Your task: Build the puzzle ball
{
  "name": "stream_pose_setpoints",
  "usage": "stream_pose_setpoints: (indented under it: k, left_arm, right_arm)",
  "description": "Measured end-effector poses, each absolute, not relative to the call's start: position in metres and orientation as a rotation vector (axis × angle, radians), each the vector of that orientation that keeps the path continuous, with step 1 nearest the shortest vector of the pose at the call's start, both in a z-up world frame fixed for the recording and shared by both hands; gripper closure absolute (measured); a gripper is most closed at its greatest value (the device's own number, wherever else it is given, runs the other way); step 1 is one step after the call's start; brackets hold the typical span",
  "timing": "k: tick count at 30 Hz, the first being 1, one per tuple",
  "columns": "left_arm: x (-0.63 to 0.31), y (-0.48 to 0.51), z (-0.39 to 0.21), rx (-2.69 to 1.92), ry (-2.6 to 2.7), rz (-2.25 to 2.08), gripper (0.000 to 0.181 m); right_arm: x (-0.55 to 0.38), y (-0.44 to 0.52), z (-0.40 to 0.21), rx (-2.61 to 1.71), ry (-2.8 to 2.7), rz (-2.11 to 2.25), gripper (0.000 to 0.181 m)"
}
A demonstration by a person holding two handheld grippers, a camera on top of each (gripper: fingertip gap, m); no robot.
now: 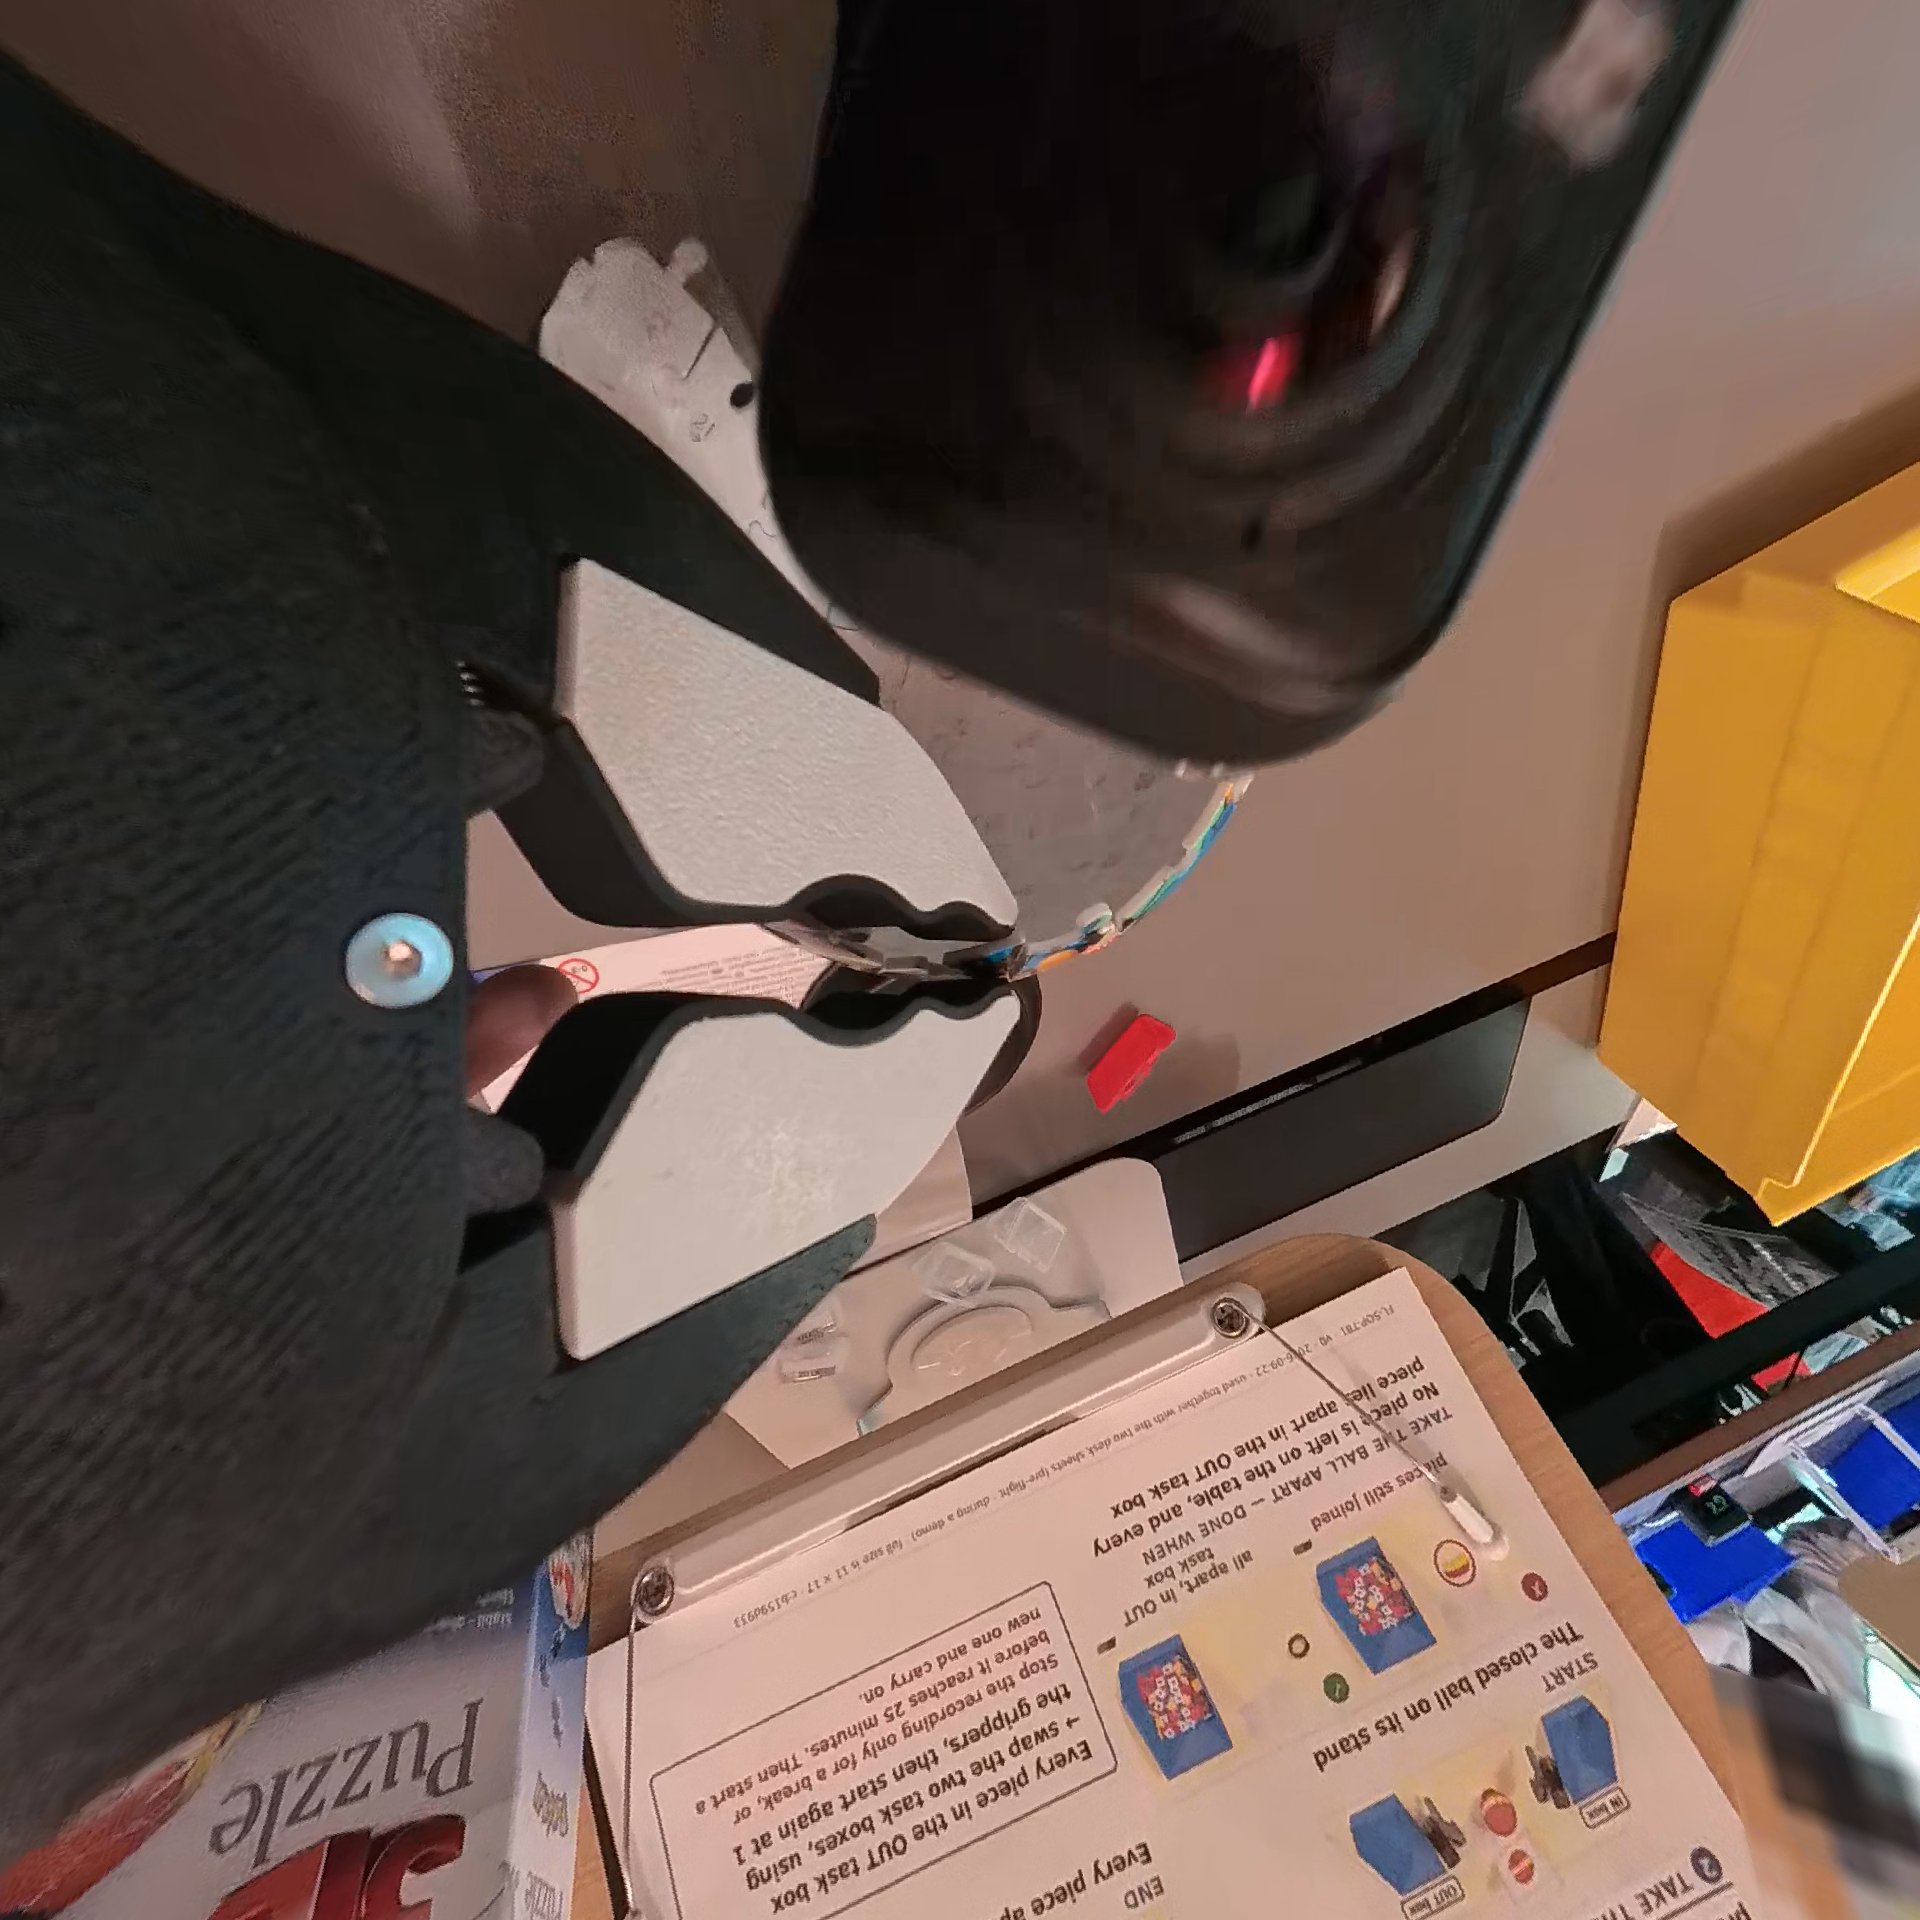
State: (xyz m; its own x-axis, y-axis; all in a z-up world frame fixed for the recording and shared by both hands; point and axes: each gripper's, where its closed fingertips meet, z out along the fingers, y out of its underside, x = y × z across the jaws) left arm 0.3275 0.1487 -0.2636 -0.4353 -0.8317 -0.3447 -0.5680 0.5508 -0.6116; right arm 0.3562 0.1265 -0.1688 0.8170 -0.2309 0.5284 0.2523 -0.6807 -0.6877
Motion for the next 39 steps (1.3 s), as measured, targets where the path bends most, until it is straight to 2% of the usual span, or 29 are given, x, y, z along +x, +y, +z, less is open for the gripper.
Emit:
stream_pose_setpoints:
  k: [1,26,30,33,39]
  left_arm:
    - [0.329,0.15,-0.267,-1.139,2.171,-0.526,0.181]
    - [0.328,0.138,-0.275,-1.179,2.192,-0.612,0.181]
    - [0.328,0.139,-0.273,-1.153,2.173,-0.598,0.181]
    - [0.332,0.137,-0.264,-1.106,2.113,-0.655,0.181]
    - [0.326,0.15,-0.223,-1.145,1.981,-0.826,0.181]
  right_arm:
    - [0.356,0.127,-0.169,-2.186,-0.007,-0.753,0.174]
    - [0.36,0.13,-0.167,-2.123,0.162,-0.683,0.173]
    - [0.358,0.131,-0.168,-2.136,0.142,-0.687,0.167]
    - [0.358,0.132,-0.171,-2.141,0.145,-0.677,0.162]
    - [0.363,0.128,-0.168,-2.112,0.18,-0.672,0.162]
